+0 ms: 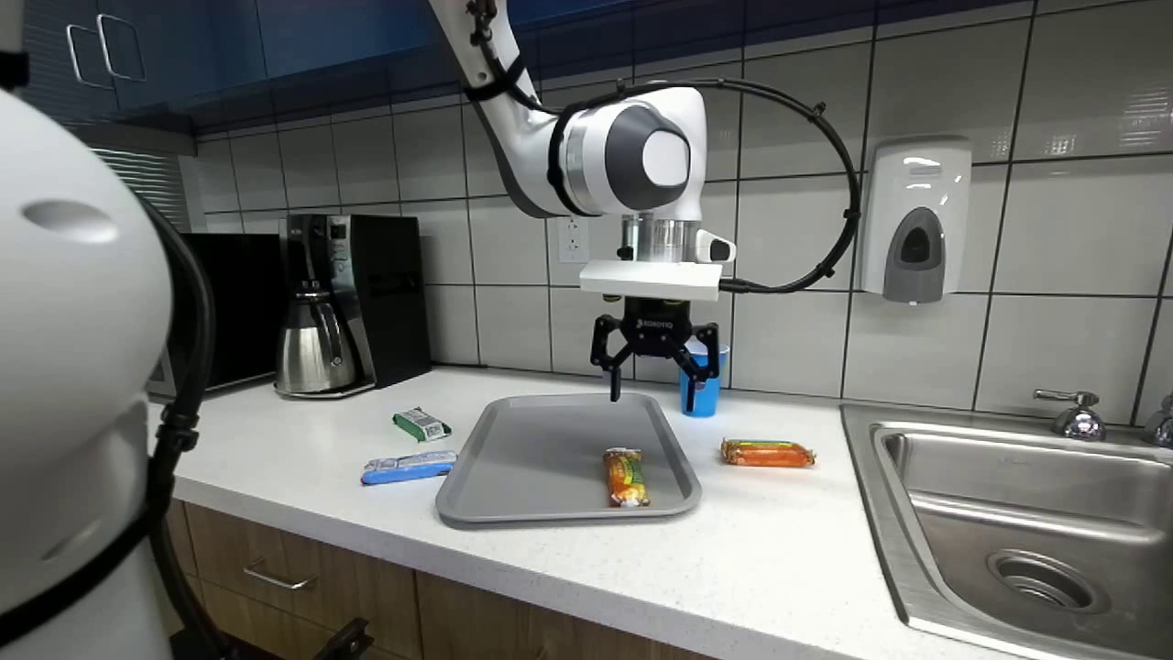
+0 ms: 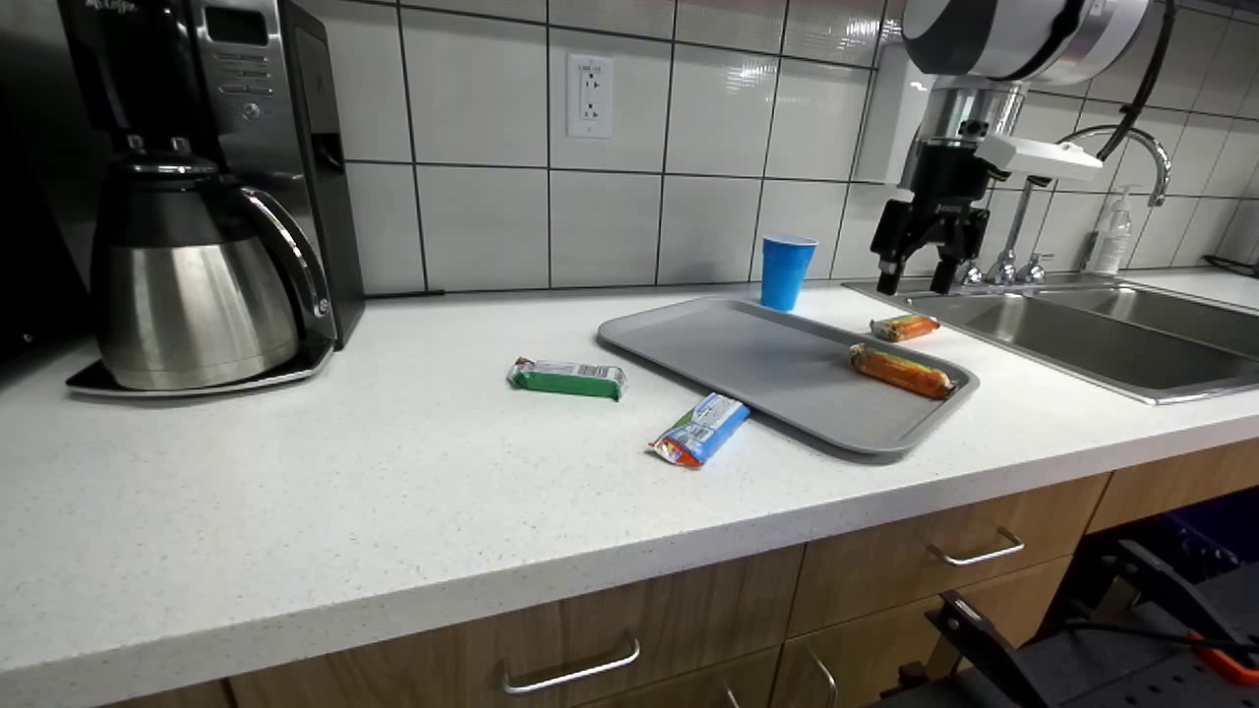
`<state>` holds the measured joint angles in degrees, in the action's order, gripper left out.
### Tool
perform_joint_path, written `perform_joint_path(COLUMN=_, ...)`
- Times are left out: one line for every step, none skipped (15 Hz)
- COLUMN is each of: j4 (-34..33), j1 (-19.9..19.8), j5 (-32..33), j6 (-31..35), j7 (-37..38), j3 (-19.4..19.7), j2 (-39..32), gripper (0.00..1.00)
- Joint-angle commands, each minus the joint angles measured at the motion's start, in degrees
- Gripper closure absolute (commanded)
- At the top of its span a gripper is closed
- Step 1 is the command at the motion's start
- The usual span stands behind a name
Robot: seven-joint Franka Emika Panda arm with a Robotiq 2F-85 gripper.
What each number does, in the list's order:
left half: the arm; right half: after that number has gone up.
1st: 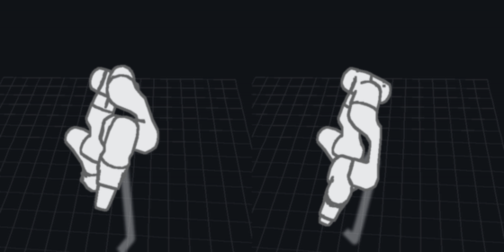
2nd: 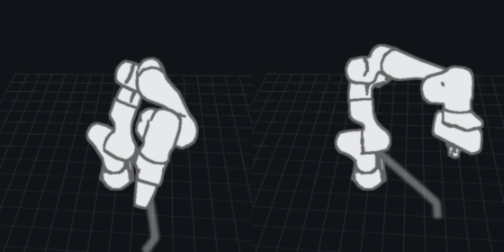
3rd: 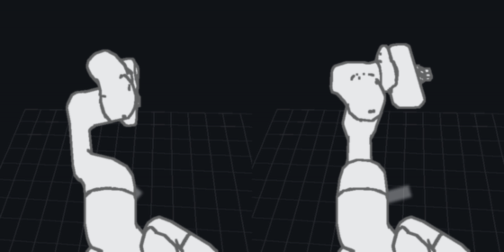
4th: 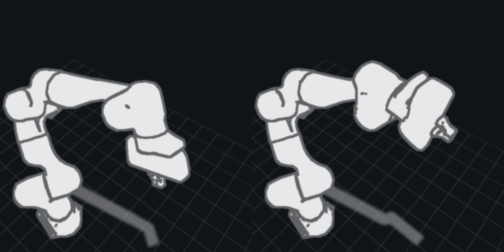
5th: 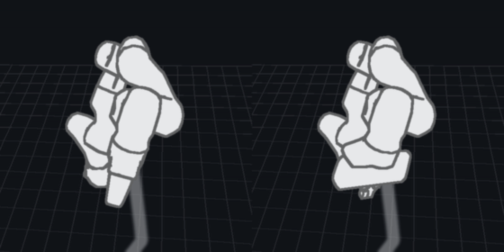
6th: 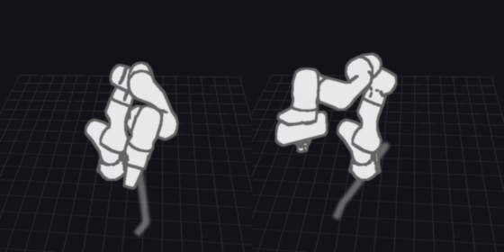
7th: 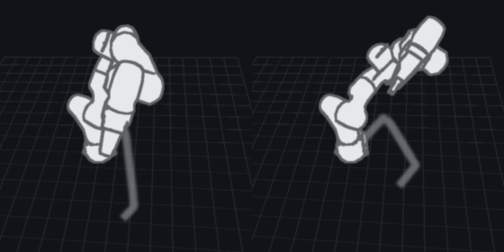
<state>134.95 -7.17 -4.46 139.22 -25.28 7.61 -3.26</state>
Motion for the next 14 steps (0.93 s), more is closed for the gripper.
perform_joint_path(j4=-1.4, j1=-0.8, j5=0.5, j6=2.4, j7=5.0, j3=0.3, j2=-0.8, gripper=0.00)
perform_joint_path(j4=-2.0, j1=-1.0, j5=0.9, j6=3.1, j7=6.8, j3=0.7, j2=-1.4, gripper=0.00)
perform_joint_path(j4=-2.6, j1=-1.2, j5=1.4, j6=3.8, j7=8.8, j3=1.0, j2=-2.0, gripper=0.00)
perform_joint_path(j4=-3.5, j1=-1.4, j5=1.5, j6=4.3, j7=10.6, j3=1.4, j2=-3.0, gripper=0.00)
perform_joint_path(j4=-4.5, j1=-1.6, j5=1.6, j6=4.3, j7=12.4, j3=1.8, j2=-3.8, gripper=0.00)
perform_joint_path(j4=-5.7, j1=-1.9, j5=1.4, j6=4.8, j7=14.2, j3=2.1, j2=-4.9, gripper=0.00)
perform_joint_path(j4=-7.0, j1=-2.1, j5=1.5, j6=5.2, j7=16.0, j3=2.5, j2=-6.2, gripper=0.00)
perform_joint_path(j4=-8.2, j1=-2.2, j5=1.4, j6=5.6, j7=18.0, j3=2.8, j2=-7.4, gripper=0.00)
perform_joint_path(j4=-9.5, j1=-2.3, j5=1.1, j6=5.9, j7=19.9, j3=3.1, j2=-8.8, gripper=0.00)
perform_joint_path(j4=-10.8, j1=-2.3, j5=1.1, j6=6.0, j7=21.9, j3=3.3, j2=-10.0, gripper=0.00)
perform_joint_path(j4=-12.1, j1=-2.2, j5=1.4, j6=5.9, j7=24.1, j3=3.5, j2=-11.3, gripper=0.00)
perform_joint_path(j4=-13.3, j1=-2.1, j5=1.4, j6=6.0, j7=25.9, j3=3.7, j2=-12.5, gripper=0.00)
perform_joint_path(j4=-14.5, j1=-1.8, j5=1.7, j6=6.0, j7=28.0, j3=3.9, j2=-13.7, gripper=0.00)
perform_joint_path(j4=-15.4, j1=-1.6, j5=2.0, j6=6.4, j7=29.9, j3=4.1, j2=-14.9, gripper=0.00)
